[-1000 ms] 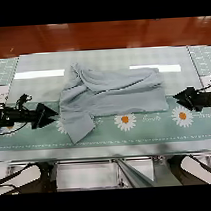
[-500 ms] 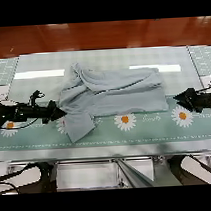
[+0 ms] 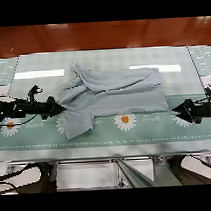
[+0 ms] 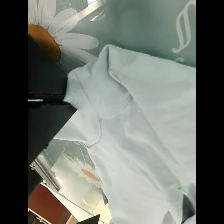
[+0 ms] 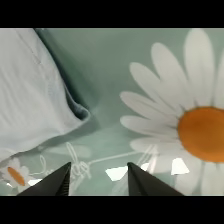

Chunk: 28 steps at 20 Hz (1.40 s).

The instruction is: Fold the shirts.

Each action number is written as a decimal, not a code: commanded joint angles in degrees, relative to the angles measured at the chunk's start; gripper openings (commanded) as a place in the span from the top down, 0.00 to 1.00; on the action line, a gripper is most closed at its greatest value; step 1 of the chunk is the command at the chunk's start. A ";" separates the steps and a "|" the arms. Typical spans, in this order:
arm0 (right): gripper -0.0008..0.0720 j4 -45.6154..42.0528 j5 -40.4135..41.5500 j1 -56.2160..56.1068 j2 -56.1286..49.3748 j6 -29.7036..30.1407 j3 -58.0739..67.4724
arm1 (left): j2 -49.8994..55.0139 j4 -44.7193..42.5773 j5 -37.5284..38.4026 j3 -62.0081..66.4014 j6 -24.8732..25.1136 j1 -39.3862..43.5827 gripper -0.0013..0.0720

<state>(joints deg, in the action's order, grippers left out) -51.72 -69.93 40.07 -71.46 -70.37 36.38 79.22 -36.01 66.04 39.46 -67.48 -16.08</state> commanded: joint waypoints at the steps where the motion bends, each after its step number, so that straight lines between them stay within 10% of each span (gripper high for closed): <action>1: 0.43 5.75 0.22 -2.01 -6.08 2.71 0.28 | 0.02 0.00 -0.04 0.15 -0.02 0.04 0.96; 7: 0.43 10.88 7.78 -13.68 -13.38 1.73 8.24 | 0.02 0.02 -0.09 0.15 0.00 0.04 0.96; 8: 0.50 10.93 7.89 -15.17 -14.43 1.42 9.88 | 0.02 0.00 -0.13 0.15 0.00 0.04 0.96; 10: 0.95 10.91 7.34 -17.86 -15.28 2.38 12.50 | 0.02 0.04 -0.72 0.20 -0.02 0.04 0.96; 16: 0.95 9.70 -1.18 -19.19 -11.76 0.17 28.30 | -3.91 0.13 -0.59 6.12 -0.02 0.02 0.96; 21: 0.95 0.04 -2.12 -19.19 -4.59 -11.50 56.87 | -14.78 1.97 -1.14 30.71 -0.04 0.02 0.96; 28: 0.95 -1.42 -7.37 -19.17 5.86 -12.50 81.40 | -18.73 -0.11 -0.92 64.61 -5.86 0.02 0.96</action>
<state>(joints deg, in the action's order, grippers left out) -50.87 -76.38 20.91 -71.22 -81.84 110.41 62.41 -34.46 65.41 92.01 -70.52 -16.05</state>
